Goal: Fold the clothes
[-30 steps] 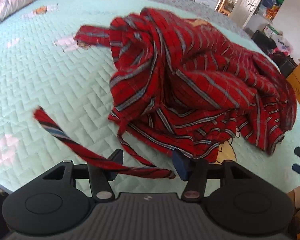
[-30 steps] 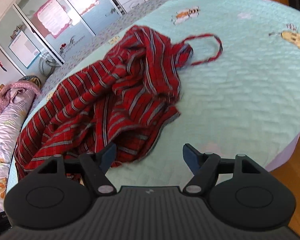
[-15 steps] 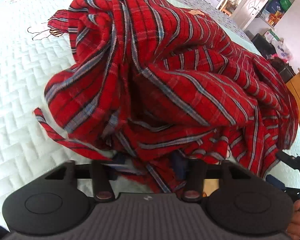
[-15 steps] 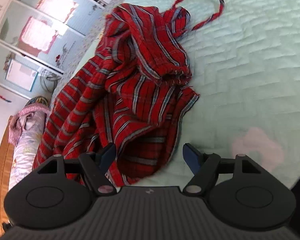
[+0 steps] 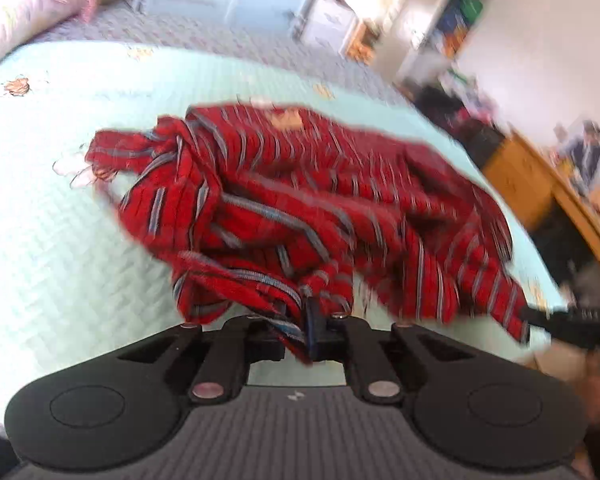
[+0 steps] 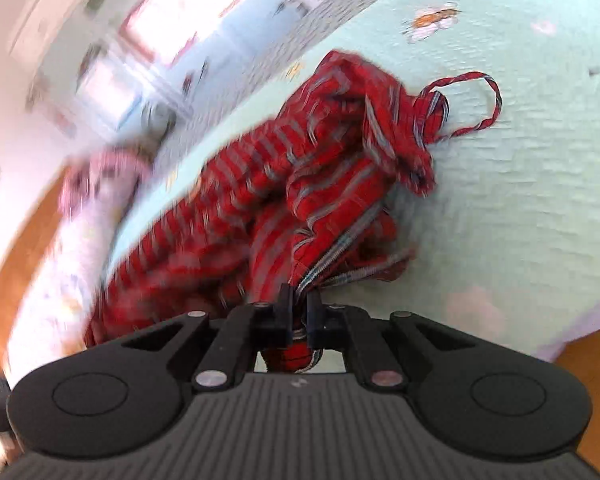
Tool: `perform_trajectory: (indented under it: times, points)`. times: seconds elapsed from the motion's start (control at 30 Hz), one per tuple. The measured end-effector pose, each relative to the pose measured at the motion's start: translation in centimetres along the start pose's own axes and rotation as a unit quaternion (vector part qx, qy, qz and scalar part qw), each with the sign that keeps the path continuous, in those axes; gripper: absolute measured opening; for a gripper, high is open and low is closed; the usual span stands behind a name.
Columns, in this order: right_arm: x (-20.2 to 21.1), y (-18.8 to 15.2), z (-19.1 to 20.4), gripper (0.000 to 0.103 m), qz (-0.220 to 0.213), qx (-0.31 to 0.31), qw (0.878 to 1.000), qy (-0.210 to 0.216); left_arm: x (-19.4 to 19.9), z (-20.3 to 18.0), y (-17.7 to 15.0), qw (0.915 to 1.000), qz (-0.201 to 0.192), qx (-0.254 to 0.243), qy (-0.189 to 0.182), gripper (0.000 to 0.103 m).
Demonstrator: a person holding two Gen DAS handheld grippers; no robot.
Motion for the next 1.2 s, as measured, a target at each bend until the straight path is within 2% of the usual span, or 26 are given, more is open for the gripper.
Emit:
perform_trajectory:
  times: [0.1,0.17,0.2,0.23,0.3,0.37,0.47,0.53,0.7,0.8,0.93,1.03,1.07,1.17,1.2]
  points:
    - [2.1,0.4,-1.8,0.015,-0.030,0.013,0.998,-0.056,3.0,3.6,0.1,0.9992,-0.013,0.022,0.032,0.009]
    - [3.2,2.0,-2.2,0.020,-0.069,0.005,0.996,-0.062,4.4,5.3,1.0,0.9975,-0.034,0.035,0.052,0.009]
    - [3.4,2.9,-2.2,0.037,-0.088,-0.002,0.994,-0.061,4.7,6.0,1.6,0.9962,-0.045,0.037,0.064,0.010]
    - [3.4,4.0,-2.0,0.058,-0.107,-0.006,0.992,-0.064,4.8,6.4,2.5,0.9950,-0.055,0.037,0.075,0.012]
    - [2.9,6.2,-1.4,0.074,-0.139,0.000,0.988,-0.068,4.6,6.7,4.5,0.9928,-0.072,0.034,0.089,0.036]
    - [1.9,8.2,-0.4,0.075,-0.154,0.009,0.986,-0.068,3.4,6.3,6.4,0.9912,-0.083,0.030,0.099,0.049]
    - [0.1,8.9,1.6,0.075,-0.155,0.003,0.987,-0.049,0.4,5.6,8.5,0.9906,-0.085,0.022,0.105,0.057]
    - [-0.8,8.2,3.1,0.075,-0.147,-0.001,0.989,-0.023,-1.4,6.1,9.7,0.9918,-0.075,0.029,0.100,0.058]
    - [-2.3,4.4,4.1,0.075,-0.115,0.000,0.993,-0.014,-5.0,8.1,12.5,0.9915,-0.053,0.062,0.101,0.059]
    - [-2.7,2.7,4.0,0.075,-0.099,-0.007,0.995,-0.017,-7.3,9.3,13.5,0.9910,-0.028,0.084,0.100,0.069]
    - [-3.4,1.1,3.6,0.075,-0.079,-0.018,0.996,-0.022,-11.7,12.1,13.1,0.9827,0.027,0.115,0.143,0.069]
    - [-4.0,1.1,3.5,0.075,-0.075,-0.027,0.996,-0.027,-15.0,13.0,11.8,0.9750,0.070,0.147,0.151,0.068]
    - [-4.2,1.0,3.4,0.075,-0.073,-0.028,0.996,-0.030,-16.0,12.8,11.3,0.9713,0.084,0.164,0.150,0.064]
    - [-4.3,0.8,3.0,0.075,-0.069,-0.033,0.996,-0.039,-17.4,10.0,11.5,0.9784,0.076,0.138,0.135,0.012]
    - [-4.2,0.8,2.9,0.075,-0.069,-0.036,0.996,-0.041,-17.4,8.3,11.8,0.9834,0.063,0.107,0.133,0.012]
Point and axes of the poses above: each gripper's, at about its wrist camera, not at the fingertips, and x roughly against the way its jaws point, z to its left, y to its top, the point moved 9 cm from there along -x, roughly the way its jaws point, and after that the axes turned 8 degrees about -z, right-handed, at the moved point
